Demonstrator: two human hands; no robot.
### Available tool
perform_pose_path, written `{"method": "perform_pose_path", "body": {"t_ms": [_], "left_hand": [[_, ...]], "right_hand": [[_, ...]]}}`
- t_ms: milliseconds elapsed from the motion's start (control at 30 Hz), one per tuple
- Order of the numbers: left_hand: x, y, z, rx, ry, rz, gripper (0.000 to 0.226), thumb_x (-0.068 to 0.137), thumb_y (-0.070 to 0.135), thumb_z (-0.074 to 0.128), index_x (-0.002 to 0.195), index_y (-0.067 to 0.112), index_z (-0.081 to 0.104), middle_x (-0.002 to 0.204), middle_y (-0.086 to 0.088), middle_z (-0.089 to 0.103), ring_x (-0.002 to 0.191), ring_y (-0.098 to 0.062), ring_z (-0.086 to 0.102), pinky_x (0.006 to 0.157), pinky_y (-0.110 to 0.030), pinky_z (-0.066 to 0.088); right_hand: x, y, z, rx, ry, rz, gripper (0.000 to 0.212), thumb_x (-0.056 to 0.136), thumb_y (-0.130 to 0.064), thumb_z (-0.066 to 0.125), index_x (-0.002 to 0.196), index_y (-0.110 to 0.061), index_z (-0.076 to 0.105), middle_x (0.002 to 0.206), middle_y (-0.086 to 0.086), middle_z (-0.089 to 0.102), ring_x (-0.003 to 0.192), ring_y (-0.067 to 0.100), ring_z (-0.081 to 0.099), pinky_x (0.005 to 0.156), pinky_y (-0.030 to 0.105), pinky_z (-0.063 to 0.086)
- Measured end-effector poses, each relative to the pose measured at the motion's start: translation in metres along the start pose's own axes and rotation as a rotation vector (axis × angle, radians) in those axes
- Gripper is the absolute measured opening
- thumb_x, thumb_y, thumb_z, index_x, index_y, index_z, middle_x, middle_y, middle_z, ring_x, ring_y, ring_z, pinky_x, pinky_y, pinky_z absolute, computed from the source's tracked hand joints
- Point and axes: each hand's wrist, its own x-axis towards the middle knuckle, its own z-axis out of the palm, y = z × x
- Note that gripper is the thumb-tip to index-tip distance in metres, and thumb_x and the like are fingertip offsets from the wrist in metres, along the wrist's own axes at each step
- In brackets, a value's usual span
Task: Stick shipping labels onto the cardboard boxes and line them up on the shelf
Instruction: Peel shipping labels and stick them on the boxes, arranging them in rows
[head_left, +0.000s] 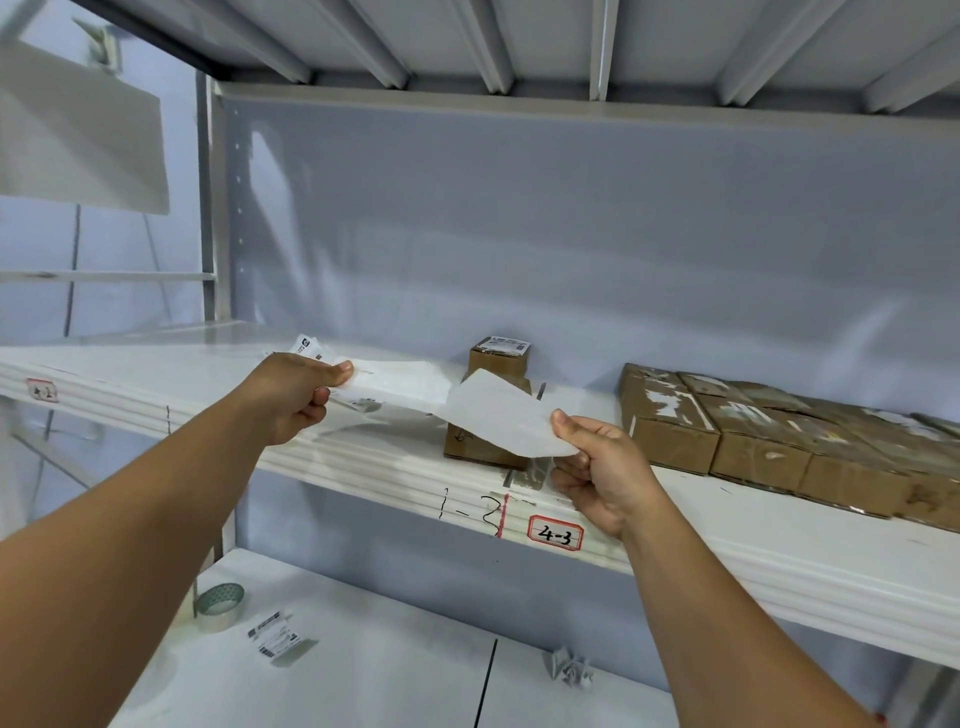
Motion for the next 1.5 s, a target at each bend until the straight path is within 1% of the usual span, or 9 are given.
{"method": "perform_pose_path", "body": {"t_ms": [233,400,633,800,900,1067,1233,1333,1500], "left_hand": [[-0.004,0.004,-0.023,-0.234,0.135,0.072,0.022,0.09,0.005,0.059,0.071,0.01,0.048,0.064,-0.001,0.036,0.033,-0.003,0.03,0.033,-0.014,0.02],[-0.012,0.007,-0.031,-0.36,0.019,0.104,0.021,0.091,0.009,0.058,0.073,0.014,0.048,0.068,0.003,0.037,0.036,-0.002,0.028,0.034,-0.013,0.021],[-0.023,0.007,-0.019,-0.434,0.052,0.096,0.017,0.091,0.009,0.058,0.075,0.009,0.052,0.075,-0.003,0.044,0.034,-0.001,0.032,0.034,-0.013,0.022],[-0.032,0.011,-0.018,-0.506,0.178,0.119,0.018,0.092,0.009,0.058,0.075,0.008,0.052,0.079,-0.008,0.048,0.032,-0.003,0.033,0.035,-0.013,0.021],[-0.038,0.017,-0.021,-0.544,0.286,0.162,0.02,0.091,0.012,0.06,0.073,0.009,0.052,0.072,-0.003,0.048,0.032,-0.002,0.037,0.034,-0.014,0.024],[-0.044,0.024,-0.028,-0.527,0.419,0.241,0.023,0.09,0.018,0.063,0.071,0.013,0.05,0.068,0.002,0.047,0.039,-0.004,0.041,0.04,-0.015,0.032],[-0.042,0.025,-0.029,-0.488,0.399,0.255,0.025,0.09,0.021,0.063,0.069,0.013,0.051,0.066,0.002,0.048,0.037,-0.003,0.042,0.041,-0.015,0.035],[-0.038,0.02,-0.028,-0.419,0.376,0.278,0.027,0.091,0.022,0.061,0.067,0.012,0.053,0.057,0.003,0.048,0.034,-0.003,0.039,0.04,-0.013,0.034],[-0.033,0.011,-0.024,-0.33,0.397,0.265,0.033,0.092,0.026,0.06,0.062,0.013,0.051,0.052,0.005,0.047,0.032,-0.004,0.039,0.043,-0.017,0.036]], "right_hand": [[0.001,-0.003,-0.003,0.161,0.053,0.006,0.008,0.092,-0.012,0.056,0.09,-0.005,0.061,0.043,-0.001,0.058,0.034,0.006,0.052,0.04,0.016,0.047],[0.008,0.003,0.0,0.064,0.079,-0.022,0.013,0.09,-0.016,0.06,0.082,-0.007,0.063,0.04,-0.004,0.04,0.034,0.005,0.031,0.037,0.015,0.032],[0.012,-0.006,0.024,-0.074,0.141,-0.123,0.03,0.093,-0.005,0.056,0.116,-0.023,0.058,0.097,0.006,0.062,0.07,0.018,0.059,0.052,0.023,0.05],[0.025,-0.024,0.075,-0.481,0.237,-0.439,0.034,0.089,0.001,0.042,0.08,-0.026,0.06,0.092,-0.003,0.064,0.081,0.019,0.057,0.061,0.027,0.044],[0.036,-0.027,0.106,-0.649,0.244,-0.396,0.034,0.086,-0.005,0.042,0.075,-0.024,0.068,0.083,-0.015,0.059,0.094,0.019,0.059,0.081,0.032,0.051],[0.058,-0.015,0.139,-1.192,0.056,-0.33,0.038,0.092,-0.038,0.044,0.063,-0.016,0.051,0.073,0.003,0.052,0.089,0.031,0.057,0.071,0.033,0.039],[0.086,-0.006,0.156,-1.432,-0.008,-0.243,0.037,0.088,-0.012,0.039,0.118,-0.018,0.06,0.126,0.009,0.057,0.116,0.033,0.051,0.096,0.036,0.043],[0.1,-0.001,0.156,-1.554,-0.027,-0.25,0.026,0.087,-0.006,0.038,0.103,-0.012,0.057,0.114,0.014,0.057,0.107,0.035,0.052,0.091,0.035,0.044],[0.1,0.002,0.147,-1.966,0.001,-0.214,0.035,0.089,-0.01,0.037,0.122,-0.012,0.05,0.13,0.015,0.046,0.125,0.033,0.033,0.098,0.04,0.033]]}}
